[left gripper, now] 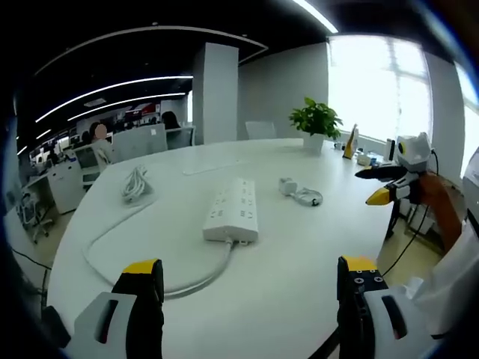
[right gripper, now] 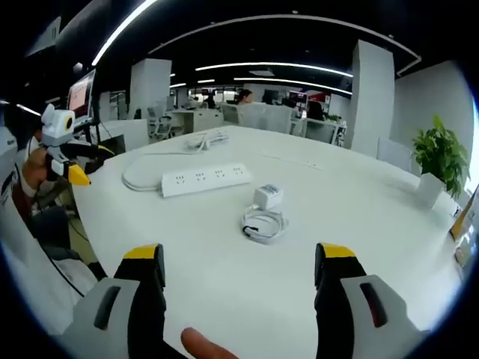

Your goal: Straighten the power strip on the desk, plug the charger into it

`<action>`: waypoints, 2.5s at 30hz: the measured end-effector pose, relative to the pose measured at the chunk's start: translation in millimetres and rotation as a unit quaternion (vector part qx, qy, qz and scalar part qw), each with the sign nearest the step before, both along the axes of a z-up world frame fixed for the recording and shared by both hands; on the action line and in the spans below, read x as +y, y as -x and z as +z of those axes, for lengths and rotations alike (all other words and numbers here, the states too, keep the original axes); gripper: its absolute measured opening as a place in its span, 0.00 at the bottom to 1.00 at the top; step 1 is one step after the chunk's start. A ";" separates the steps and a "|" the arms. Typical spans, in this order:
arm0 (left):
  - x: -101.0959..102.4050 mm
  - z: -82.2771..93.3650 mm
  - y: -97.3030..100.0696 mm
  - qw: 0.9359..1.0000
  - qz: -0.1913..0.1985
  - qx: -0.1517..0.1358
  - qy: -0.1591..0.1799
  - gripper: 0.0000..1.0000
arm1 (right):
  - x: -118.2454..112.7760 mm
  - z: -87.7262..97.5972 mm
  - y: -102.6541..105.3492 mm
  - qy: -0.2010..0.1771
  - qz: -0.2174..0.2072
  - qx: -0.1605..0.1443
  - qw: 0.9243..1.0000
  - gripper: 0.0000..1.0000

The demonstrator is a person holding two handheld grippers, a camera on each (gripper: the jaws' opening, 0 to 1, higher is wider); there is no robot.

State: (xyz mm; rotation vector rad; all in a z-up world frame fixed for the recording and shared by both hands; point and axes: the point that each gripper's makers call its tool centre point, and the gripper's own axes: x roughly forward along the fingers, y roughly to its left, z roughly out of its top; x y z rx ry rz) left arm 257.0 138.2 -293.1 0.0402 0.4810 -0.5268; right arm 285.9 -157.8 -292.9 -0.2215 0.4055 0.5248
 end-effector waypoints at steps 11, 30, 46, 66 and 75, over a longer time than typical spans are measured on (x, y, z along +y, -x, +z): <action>0.2 4.0 3.3 1.000 -0.003 -0.002 -0.003 0.96 | 2.4 2.7 0.6 0.003 0.013 0.001 1.000 0.77; 3.5 7.4 1.1 1.000 -0.005 -0.004 -0.005 0.96 | 8.3 5.6 4.2 0.010 0.032 -0.006 0.999 0.83; 1.3 14.1 -3.3 1.000 -0.003 -0.011 -0.025 0.95 | 0.5 7.2 2.2 0.012 0.026 -0.010 1.000 0.80; -8.4 18.0 -15.9 0.999 -0.014 -0.020 -0.033 0.94 | 3.1 10.1 3.3 0.020 0.041 -0.012 0.999 0.79; -20.9 13.1 -37.8 0.999 -0.028 -0.017 -0.044 0.92 | 10.6 5.5 1.0 0.017 0.050 -0.006 0.999 0.78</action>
